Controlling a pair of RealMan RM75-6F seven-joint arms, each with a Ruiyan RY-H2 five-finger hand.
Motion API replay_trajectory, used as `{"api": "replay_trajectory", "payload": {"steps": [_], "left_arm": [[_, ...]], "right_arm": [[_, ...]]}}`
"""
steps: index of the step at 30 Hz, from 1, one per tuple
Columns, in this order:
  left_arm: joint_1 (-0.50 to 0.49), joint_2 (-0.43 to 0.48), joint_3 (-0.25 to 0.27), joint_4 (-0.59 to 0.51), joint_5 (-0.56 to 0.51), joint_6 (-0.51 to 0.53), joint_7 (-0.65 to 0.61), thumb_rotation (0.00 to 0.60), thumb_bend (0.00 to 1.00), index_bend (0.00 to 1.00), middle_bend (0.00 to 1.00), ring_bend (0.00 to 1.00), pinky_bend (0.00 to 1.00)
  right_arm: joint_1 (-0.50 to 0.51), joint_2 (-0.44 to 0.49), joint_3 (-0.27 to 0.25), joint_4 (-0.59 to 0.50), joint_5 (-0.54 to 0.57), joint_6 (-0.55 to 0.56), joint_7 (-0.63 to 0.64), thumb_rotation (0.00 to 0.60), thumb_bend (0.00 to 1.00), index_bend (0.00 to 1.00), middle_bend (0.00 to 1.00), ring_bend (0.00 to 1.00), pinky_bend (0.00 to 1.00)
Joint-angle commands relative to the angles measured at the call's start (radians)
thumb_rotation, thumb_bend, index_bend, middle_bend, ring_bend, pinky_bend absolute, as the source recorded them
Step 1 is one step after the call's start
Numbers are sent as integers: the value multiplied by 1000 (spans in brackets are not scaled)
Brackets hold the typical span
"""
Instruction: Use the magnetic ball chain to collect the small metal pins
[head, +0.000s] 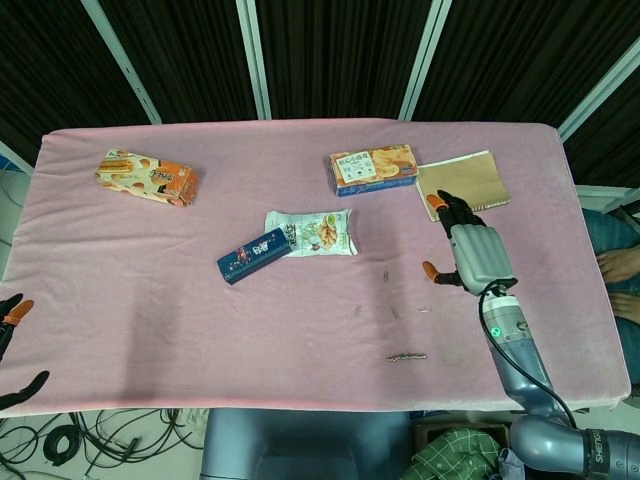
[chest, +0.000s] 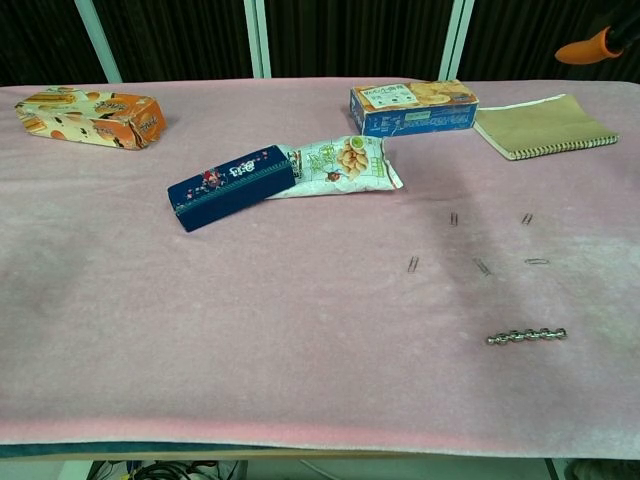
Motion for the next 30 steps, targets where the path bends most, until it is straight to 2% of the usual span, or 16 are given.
{"api": "replay_trajectory", "payload": {"steps": [1, 12, 17, 21, 25, 30], "left_arm": [[-2, -2, 1, 1, -4, -7, 7, 600, 222, 59, 17, 0, 0], [-11, 2, -6, -1, -29, -27, -2, 600, 223, 59, 17, 0, 0], [-5, 4, -5, -1, -27, -16, -8, 600, 222, 59, 17, 0, 0], [-4, 4, -5, 0, -29, -13, -9, 600, 222, 59, 17, 0, 0], [-7, 3, -7, 0, -36, -21, -8, 600, 222, 59, 17, 0, 0], [-7, 4, -8, -1, -37, -20, -8, 600, 223, 59, 17, 0, 0]], "right_arm": [[-7, -21, -27, 20, -30, 10, 6, 600, 205, 63, 0, 20, 200], [-1, -35, -74, -22, -16, 27, -50, 600, 205, 80, 0, 19, 200], [-11, -34, -170, -78, 16, 79, -207, 600, 204, 110, 0, 17, 200], [-34, -60, -225, -127, 38, 101, -235, 600, 192, 125, 0, 17, 200], [-65, -124, -272, -144, 42, 140, -238, 600, 183, 182, 0, 19, 200], [-104, -256, -320, -99, -8, 230, -259, 600, 184, 218, 0, 20, 200]]}}
